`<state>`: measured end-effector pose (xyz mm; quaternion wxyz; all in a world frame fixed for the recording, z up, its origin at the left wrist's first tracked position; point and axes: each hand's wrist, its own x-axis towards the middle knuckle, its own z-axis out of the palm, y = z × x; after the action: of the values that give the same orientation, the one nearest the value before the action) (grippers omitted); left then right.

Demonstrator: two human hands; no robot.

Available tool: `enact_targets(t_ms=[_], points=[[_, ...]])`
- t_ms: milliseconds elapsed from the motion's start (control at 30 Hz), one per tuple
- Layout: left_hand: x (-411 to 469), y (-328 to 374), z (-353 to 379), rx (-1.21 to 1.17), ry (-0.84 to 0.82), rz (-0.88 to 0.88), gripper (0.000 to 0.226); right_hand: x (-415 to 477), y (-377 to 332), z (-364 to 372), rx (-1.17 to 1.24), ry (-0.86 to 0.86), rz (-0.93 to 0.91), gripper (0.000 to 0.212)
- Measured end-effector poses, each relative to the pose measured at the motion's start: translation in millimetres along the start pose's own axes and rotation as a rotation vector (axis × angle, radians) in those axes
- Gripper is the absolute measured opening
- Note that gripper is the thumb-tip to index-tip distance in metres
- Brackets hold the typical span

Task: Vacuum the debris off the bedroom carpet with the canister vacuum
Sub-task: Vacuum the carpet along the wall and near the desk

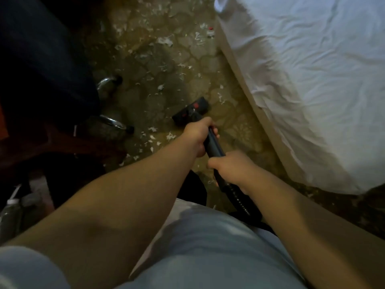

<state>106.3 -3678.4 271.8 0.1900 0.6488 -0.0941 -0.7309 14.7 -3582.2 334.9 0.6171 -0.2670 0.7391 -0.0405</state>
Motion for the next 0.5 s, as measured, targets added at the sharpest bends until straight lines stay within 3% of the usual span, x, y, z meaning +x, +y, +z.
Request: enact_targets(t_ms=[267,500], points=[[-67.6,-160.6,77.8,-0.041,-0.032,-0.031,0.006,-74.9,165.2,-62.3,-0.020,-0.035,0.017,0.029],[-130.2,-253.9,103.0,-0.155,-0.024,-0.039,0.017,-134.1,246.2,-81.2,-0.085,-0.059,-0.005,0.047]])
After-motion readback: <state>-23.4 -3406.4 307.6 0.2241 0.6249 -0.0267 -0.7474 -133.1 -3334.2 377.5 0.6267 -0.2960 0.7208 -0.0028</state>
